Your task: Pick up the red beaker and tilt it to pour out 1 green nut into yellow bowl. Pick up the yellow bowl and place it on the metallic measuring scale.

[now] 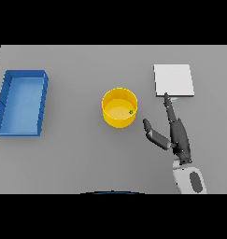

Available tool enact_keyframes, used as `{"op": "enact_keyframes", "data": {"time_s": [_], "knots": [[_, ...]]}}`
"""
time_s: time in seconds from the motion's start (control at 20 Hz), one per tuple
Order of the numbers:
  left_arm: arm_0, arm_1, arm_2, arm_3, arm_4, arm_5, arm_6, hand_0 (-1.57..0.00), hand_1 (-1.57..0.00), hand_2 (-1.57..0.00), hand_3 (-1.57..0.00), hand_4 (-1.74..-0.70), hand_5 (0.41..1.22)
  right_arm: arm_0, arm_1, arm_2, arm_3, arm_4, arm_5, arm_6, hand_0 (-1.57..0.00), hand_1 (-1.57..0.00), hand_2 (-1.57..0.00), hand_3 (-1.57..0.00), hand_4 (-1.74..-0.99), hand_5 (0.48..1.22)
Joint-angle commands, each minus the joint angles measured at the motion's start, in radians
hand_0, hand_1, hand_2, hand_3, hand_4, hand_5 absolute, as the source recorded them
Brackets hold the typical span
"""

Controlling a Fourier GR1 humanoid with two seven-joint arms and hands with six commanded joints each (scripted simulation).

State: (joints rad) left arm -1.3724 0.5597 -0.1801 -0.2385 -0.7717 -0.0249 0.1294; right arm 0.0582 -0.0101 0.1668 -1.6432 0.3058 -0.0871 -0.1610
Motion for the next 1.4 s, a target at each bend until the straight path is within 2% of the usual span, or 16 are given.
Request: {"op": "enact_keyframes", "data": {"time_s": [0.0, 0.15, 0.25, 0.3, 0.4, 0.5, 0.6, 0.9, 1.0, 1.05, 1.1, 1.2, 1.25, 1.3, 1.35], "knots": [[0.025, 0.008, 0.042, -0.003, 0.042, 0.023, 0.048, -1.57, -1.57, -1.57, -1.43, -1.74, 1.221, 0.000, -0.001, -0.001, 0.000, -0.002, 0.002, 0.007, 0.00, 0.00, 0.00, 0.00, -1.050, 0.653], [0.149, 0.022, 0.131, -0.057, 0.154, 0.087, 0.066, -1.57, -1.57, -1.57, -1.46, -1.74, 1.221, -0.005, -0.010, -0.003, -0.003, 0.012, -0.007, 0.020, 0.00, 0.00, 0.00, 0.00, -1.048, 0.652], [0.215, 0.017, 0.174, -0.103, 0.212, 0.111, 0.118, -1.57, -1.57, -1.57, -1.47, -1.74, 1.221, 0.001, -0.011, 0.005, -0.006, 0.027, -0.010, 0.021, 0.00, 0.00, 0.00, 0.00, -1.048, 0.651], [0.270, 0.016, 0.196, -0.152, 0.251, 0.119, 0.106, -1.57, -1.57, -1.57, -1.47, -1.74, 1.221, 0.013, -0.018, 0.007, -0.013, 0.038, -0.014, 0.024, 0.00, 0.00, 0.00, 0.00, -1.052, 0.648], [0.346, 0.011, 0.213, -0.246, 0.292, 0.124, 0.147, -1.57, -1.57, -1.57, -1.48, -1.74, 1.221, 0.002, -0.019, 0.009, -0.014, 0.042, -0.013, 0.032, 0.00, 0.00, 0.00, 0.00, -1.046, 0.649], [0.444, -0.006, 0.227, -0.360, 0.332, 0.143, 0.224, -1.57, -1.57, -1.57, -1.46, -1.74, 1.221, -0.002, -0.026, 0.005, -0.020, 0.034, -0.005, 0.034, 0.00, 0.00, 0.00, 0.00, -1.035, 0.650], [0.541, -0.016, 0.233, -0.488, 0.364, 0.155, 0.258, -1.57, -1.57, -1.57, -1.44, -1.74, 1.221, 0.003, -0.022, 0.008, -0.016, 0.047, -0.014, 0.039, 0.00, 0.00, 0.00, 0.00, -1.020, 0.645], [0.754, -0.084, 0.232, -0.754, 0.415, 0.200, 0.330, -1.57, -1.57, -1.57, -1.51, -1.74, 1.221, 0.014, -0.015, 0.013, 0.000, 0.024, 0.004, -0.002, 0.00, 0.00, 0.00, 0.00, -1.004, 0.648], [0.791, -0.099, 0.237, -0.792, 0.422, 0.214, 0.360, -1.57, -1.57, -1.57, -1.53, -1.74, 1.173, 0.014, -0.027, -0.004, -0.005, 0.005, 0.012, 0.007, 0.00, 0.00, 0.00, 0.00, -1.006, 0.647], [0.804, -0.102, 0.241, -0.812, 0.426, 0.218, 0.377, -1.57, -1.57, -1.57, -1.54, -1.74, 1.151, 0.017, -0.026, -0.004, -0.004, 0.003, 0.011, -0.019, 0.00, 0.00, 0.00, 0.00, -1.012, 0.650], [0.816, -0.107, 0.242, -0.822, 0.427, 0.221, 0.391, -1.57, -1.57, -1.57, -1.55, -1.74, 1.123, 0.012, -0.022, 0.000, -0.004, 0.009, 0.007, -0.007, 0.00, 0.00, 0.00, 0.00, -1.010, 0.650], [0.856, -0.102, 0.232, -0.870, 0.423, 0.211, 0.391, -1.57, -1.57, -1.57, -1.56, -1.74, 1.046, 0.021, -0.026, 0.002, -0.008, 0.016, 0.005, -0.013, 0.00, 0.00, 0.00, 0.00, -1.013, 0.644], [0.868, -0.104, 0.217, -0.878, 0.405, 0.215, 0.401, -1.57, -1.57, -1.57, -1.56, -1.71, 0.991, 0.011, -0.027, -0.005, -0.005, 0.012, 0.004, 0.010, 0.00, 0.00, 0.00, 0.00, -1.017, 0.638], [0.885, -0.098, 0.214, -0.891, 0.400, 0.209, 0.398, -1.57, -1.57, -1.57, -1.56, -1.65, 0.941, 0.015, -0.027, -0.004, -0.011, 0.012, 0.004, 0.003, 0.00, 0.00, 0.00, 0.00, -1.021, 0.636], [0.906, -0.099, 0.204, -0.909, 0.392, 0.207, 0.392, -1.57, -1.57, -1.57, -1.56, -1.54, 0.892, 0.011, -0.024, 0.000, -0.013, 0.021, -0.002, 0.010, 0.00, 0.00, 0.00, 0.00, -1.021, 0.636]]}}
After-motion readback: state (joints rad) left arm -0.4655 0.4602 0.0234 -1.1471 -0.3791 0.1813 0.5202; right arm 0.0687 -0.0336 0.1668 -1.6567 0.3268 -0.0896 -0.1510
